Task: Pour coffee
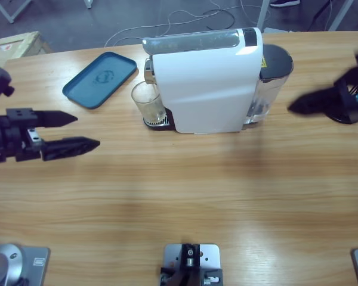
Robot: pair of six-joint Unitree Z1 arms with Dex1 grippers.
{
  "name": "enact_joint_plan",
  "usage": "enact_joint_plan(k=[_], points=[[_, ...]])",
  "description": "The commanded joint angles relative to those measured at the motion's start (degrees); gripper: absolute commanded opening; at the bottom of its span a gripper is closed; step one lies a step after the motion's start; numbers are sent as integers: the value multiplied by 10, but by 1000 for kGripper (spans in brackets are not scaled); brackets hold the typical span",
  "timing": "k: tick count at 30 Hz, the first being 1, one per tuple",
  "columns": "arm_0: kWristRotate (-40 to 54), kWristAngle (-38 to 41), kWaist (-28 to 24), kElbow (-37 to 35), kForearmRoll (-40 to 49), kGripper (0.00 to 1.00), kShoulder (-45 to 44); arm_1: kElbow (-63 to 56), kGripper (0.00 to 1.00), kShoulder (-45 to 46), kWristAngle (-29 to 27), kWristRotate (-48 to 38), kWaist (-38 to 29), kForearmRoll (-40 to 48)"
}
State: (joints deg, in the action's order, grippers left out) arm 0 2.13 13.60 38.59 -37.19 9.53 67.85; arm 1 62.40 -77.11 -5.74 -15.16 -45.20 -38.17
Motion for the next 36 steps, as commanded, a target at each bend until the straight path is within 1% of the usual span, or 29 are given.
enact_joint_plan(k=[1,3,5,8,11,17,20,24,28,31,36], points=[[-8,1,6,30,-7,982,-11,-165,1000,144,-25,14,-20,120],[-13,6,7,31,-7,982,-16,-199,1000,170,-26,31,-21,155],[-17,6,7,30,-7,982,-23,-228,1000,186,-33,72,-21,170],[-20,7,6,33,-7,982,-25,-262,1000,205,-27,72,-21,184],[-18,6,7,39,-7,982,-20,-264,1000,226,-17,72,-21,181],[-17,10,7,37,-7,982,-18,-268,1000,223,4,73,-21,181],[-17,18,7,37,-5,982,-21,-260,1000,220,20,72,-21,170],[-15,18,8,39,-2,982,-24,-239,1000,221,12,75,-21,135],[-15,20,8,37,-1,982,-26,-230,1000,222,10,92,-21,117],[-17,11,8,41,-1,982,-33,-218,1000,199,36,111,-21,102],[-17,10,8,45,-1,982,-38,-217,1000,201,40,113,-21,100]])
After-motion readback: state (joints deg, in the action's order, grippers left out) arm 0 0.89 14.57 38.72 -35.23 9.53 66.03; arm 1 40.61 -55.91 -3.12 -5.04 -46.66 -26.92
